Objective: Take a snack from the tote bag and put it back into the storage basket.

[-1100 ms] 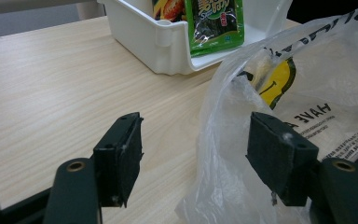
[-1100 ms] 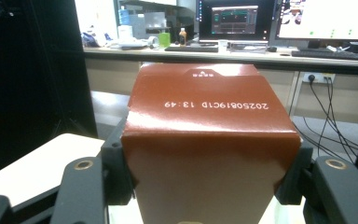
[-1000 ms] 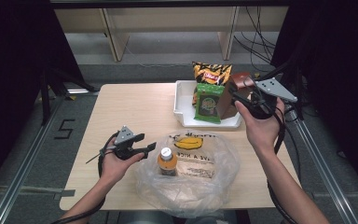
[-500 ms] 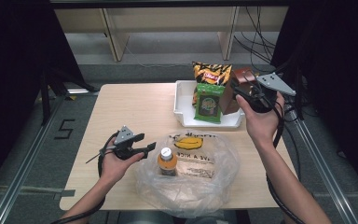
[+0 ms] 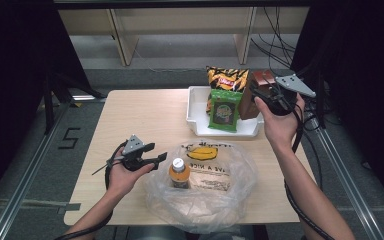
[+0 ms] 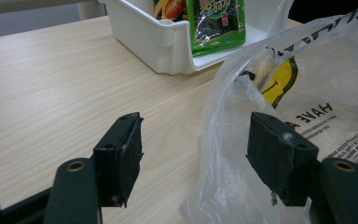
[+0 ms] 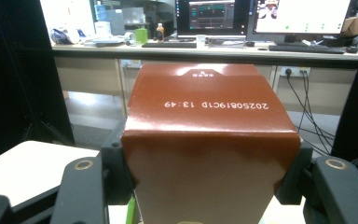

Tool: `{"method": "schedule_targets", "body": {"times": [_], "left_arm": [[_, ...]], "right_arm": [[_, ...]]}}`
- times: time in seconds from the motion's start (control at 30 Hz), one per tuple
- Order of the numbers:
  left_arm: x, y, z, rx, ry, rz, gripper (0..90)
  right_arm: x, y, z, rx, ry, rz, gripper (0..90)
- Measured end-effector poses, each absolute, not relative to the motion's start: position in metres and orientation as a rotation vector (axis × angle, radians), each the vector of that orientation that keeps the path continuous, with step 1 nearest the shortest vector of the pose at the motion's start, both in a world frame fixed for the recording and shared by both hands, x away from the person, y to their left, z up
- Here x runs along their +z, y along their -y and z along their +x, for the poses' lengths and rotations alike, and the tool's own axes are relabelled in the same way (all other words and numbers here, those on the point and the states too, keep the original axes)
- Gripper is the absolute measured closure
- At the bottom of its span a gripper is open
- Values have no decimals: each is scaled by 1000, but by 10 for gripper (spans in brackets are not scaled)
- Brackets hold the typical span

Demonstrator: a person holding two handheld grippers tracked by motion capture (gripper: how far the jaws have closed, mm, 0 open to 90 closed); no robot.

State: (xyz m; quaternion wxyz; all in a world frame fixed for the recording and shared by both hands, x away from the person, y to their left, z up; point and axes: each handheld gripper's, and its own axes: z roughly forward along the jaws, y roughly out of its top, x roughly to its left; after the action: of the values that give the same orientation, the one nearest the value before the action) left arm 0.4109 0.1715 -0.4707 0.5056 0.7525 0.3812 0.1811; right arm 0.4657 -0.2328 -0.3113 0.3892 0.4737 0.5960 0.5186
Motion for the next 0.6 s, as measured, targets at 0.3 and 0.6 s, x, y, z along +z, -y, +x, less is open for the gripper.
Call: {"method": "schedule_targets", "body": {"times": [0.3, 0.6], "left_arm": [[-470, -171, 410, 442, -924, 1820, 350], [-471, -172, 411, 442, -916, 1821, 350]], "right_arm": [[-316, 237, 477, 1293, -1497, 1228, 390], [-323, 242, 489, 1254, -1502, 1246, 390]]}}
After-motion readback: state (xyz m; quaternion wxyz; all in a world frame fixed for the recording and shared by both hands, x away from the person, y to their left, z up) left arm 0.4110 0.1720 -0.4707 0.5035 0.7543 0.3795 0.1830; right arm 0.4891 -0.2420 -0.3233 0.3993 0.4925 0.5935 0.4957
